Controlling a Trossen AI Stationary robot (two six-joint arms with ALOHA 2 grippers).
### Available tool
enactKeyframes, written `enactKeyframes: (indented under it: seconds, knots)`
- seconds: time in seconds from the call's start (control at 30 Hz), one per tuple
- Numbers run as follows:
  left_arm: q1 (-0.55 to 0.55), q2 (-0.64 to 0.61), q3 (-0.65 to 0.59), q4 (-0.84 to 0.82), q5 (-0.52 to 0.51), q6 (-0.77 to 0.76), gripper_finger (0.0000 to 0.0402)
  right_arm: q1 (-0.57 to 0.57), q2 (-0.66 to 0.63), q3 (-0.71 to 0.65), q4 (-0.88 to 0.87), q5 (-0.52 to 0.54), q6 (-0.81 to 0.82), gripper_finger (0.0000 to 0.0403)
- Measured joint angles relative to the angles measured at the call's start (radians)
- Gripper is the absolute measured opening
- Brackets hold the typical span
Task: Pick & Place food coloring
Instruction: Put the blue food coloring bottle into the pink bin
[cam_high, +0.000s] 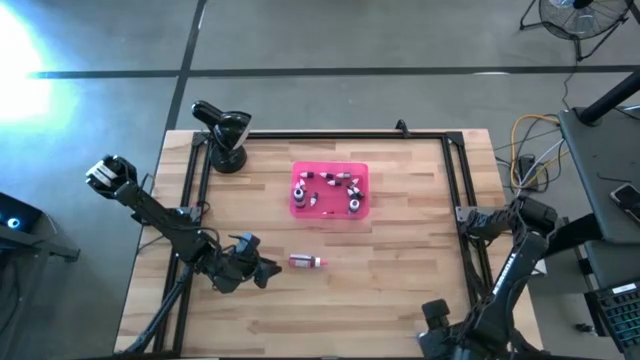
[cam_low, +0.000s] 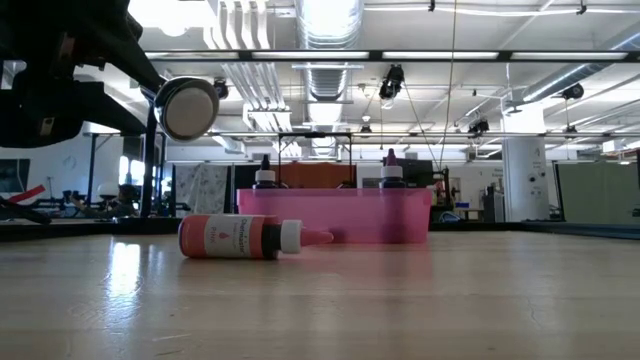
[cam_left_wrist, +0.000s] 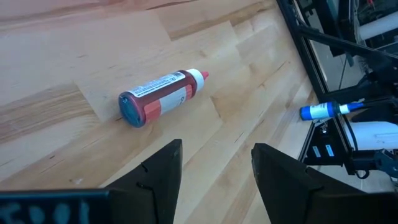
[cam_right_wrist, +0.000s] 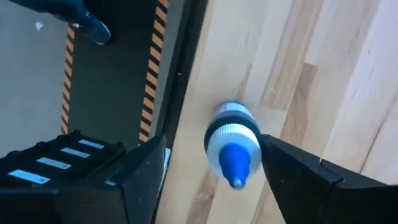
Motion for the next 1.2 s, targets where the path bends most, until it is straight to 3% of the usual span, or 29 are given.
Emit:
enactKeyframes:
  seconds: [0.27, 0.63, 0.87, 1.2]
  knots:
    - [0.0, 0.0, 0.0, 0.0, 0.0, -0.003, 0.017, 0.0, 0.009, 0.0, -0.031, -0.003, 0.02, 0.0252]
    - [0.0, 0.0, 0.0, 0.0, 0.0, -0.003, 0.017, 0.0, 0.009, 0.0, -0.053, 0.001, 0.052, 0.0211]
    - [0.0, 0.0, 0.0, 0.0, 0.0, -0.003, 0.017, -0.007, 0.009, 0.0, -0.053, 0.073, 0.069, 0.0198]
    - [0.0, 0.0, 0.0, 0.0, 0.0, -0.003, 0.017, -0.006, 0.009, 0.0, -0.055, 0.036, 0.075, 0.019]
